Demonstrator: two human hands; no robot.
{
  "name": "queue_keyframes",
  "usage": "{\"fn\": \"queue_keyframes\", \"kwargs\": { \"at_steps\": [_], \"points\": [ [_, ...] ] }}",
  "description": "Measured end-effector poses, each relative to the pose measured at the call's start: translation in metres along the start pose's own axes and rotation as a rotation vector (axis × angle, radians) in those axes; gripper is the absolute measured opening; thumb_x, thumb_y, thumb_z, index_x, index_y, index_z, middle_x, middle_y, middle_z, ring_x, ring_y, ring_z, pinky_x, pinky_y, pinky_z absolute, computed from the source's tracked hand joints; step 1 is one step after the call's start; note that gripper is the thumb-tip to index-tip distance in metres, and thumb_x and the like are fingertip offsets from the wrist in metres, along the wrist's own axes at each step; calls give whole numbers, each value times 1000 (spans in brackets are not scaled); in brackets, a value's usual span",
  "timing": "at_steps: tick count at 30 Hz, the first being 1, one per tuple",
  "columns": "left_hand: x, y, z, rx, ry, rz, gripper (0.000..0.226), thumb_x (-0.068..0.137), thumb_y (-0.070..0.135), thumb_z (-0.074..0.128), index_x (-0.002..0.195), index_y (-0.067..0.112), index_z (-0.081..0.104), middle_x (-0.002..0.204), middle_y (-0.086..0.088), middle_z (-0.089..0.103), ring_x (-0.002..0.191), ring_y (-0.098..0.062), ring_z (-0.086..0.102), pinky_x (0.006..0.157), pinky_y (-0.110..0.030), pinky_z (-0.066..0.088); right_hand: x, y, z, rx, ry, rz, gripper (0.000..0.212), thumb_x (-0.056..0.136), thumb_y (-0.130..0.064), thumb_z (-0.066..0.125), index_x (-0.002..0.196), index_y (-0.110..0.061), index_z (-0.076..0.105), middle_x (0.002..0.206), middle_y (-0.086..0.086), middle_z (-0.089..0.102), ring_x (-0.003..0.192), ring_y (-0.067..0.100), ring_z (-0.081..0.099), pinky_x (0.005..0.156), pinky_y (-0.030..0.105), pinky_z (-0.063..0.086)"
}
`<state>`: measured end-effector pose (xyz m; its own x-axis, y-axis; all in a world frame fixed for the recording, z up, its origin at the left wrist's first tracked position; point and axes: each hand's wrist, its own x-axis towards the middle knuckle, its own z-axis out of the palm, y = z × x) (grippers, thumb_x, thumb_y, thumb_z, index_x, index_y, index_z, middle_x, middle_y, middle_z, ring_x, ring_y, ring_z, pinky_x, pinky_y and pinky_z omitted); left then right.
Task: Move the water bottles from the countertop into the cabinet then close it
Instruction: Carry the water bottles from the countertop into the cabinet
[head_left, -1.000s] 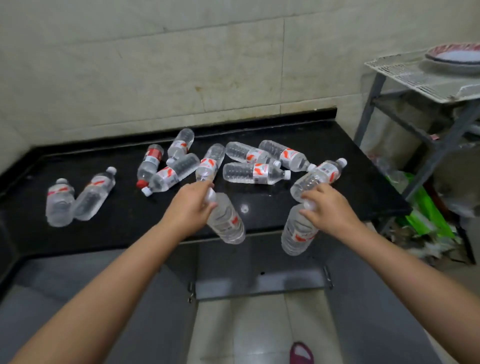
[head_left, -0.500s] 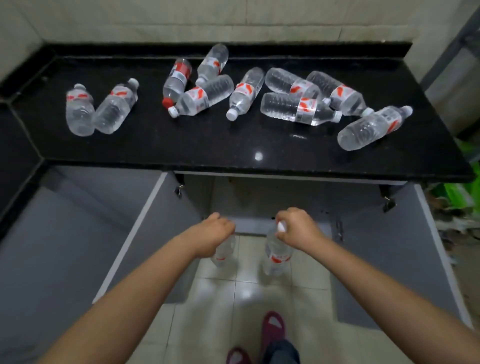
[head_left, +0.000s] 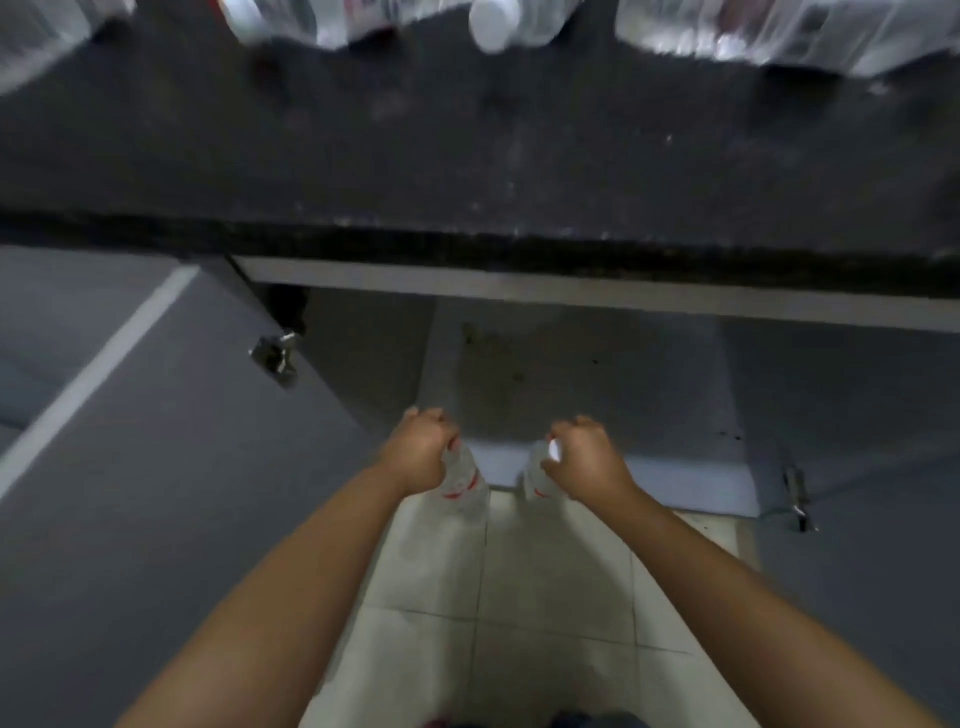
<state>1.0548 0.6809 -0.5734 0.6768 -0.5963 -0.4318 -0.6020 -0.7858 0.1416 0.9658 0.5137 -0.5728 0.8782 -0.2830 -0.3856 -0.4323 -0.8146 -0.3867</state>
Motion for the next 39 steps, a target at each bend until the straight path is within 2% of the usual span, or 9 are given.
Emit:
{"fn": "queue_keyframes", "kwargs": {
  "at_steps": [7,12,18,21,24,26,30,34,39],
  "points": [
    [95,-55,98,8,111,-12,34,78,0,53,110,9,60,121,-14,54,116,-31,50,95,-28,36,103,28,109,-15,89,-117,31,85,-9,60,115,-4,62,120,20,58,110,32,57,88,28,46],
    [121,-74,128,33,148,27,36,80,-5,49,112,7,61,125,-12,53,119,-29,44,97,-28,35,137,20,133,-8,154,-176,30,86,-12,59,115,-4,62,121,21,59,111,35,56,90,30,46],
    [122,-89,133,-95,173,-40,52,86,9,57,136,9,43,143,-15,39,131,-34,41,108,-32,36,140,16,144,-149,70,-232,49,86,-2,58,132,-9,44,130,19,51,120,35,49,98,37,44],
    [124,-88,130,-173,231,-163,41,91,16,56,130,6,46,129,-20,56,120,-36,54,95,-36,46,150,12,141,-138,92,-215,40,84,-5,61,123,-7,53,127,18,57,116,32,55,94,34,47],
    [130,-89,123,-171,245,-172,27,92,13,55,117,3,52,122,-21,60,114,-37,58,90,-37,48,166,1,136,-141,104,-180,34,85,-13,62,118,-7,56,127,17,58,116,32,55,93,32,46],
    [137,-93,118,-178,254,-184,24,92,7,52,116,1,53,124,-22,57,116,-36,56,94,-35,46,179,-10,134,-151,108,-152,37,87,-18,63,121,-8,54,130,16,56,118,32,54,94,32,46],
    [153,-97,107,-123,217,-208,38,96,2,43,134,-1,39,137,-24,45,129,-36,46,108,-38,37,200,-32,140,-118,130,-154,38,88,-18,62,123,-8,52,134,17,52,122,32,51,99,34,45],
    [166,-101,97,-48,262,-246,39,98,1,38,137,-2,36,144,-22,42,135,-33,41,112,-33,31,216,-46,142,-69,170,-197,36,88,-12,59,123,-3,53,133,21,54,123,32,52,99,31,43],
    [177,-113,99,-75,290,-328,42,96,4,45,136,-1,36,144,-21,42,135,-31,40,112,-32,32,227,-57,145,-46,176,-262,39,89,-8,56,127,0,49,131,23,53,122,34,51,96,31,42]
  ]
}}
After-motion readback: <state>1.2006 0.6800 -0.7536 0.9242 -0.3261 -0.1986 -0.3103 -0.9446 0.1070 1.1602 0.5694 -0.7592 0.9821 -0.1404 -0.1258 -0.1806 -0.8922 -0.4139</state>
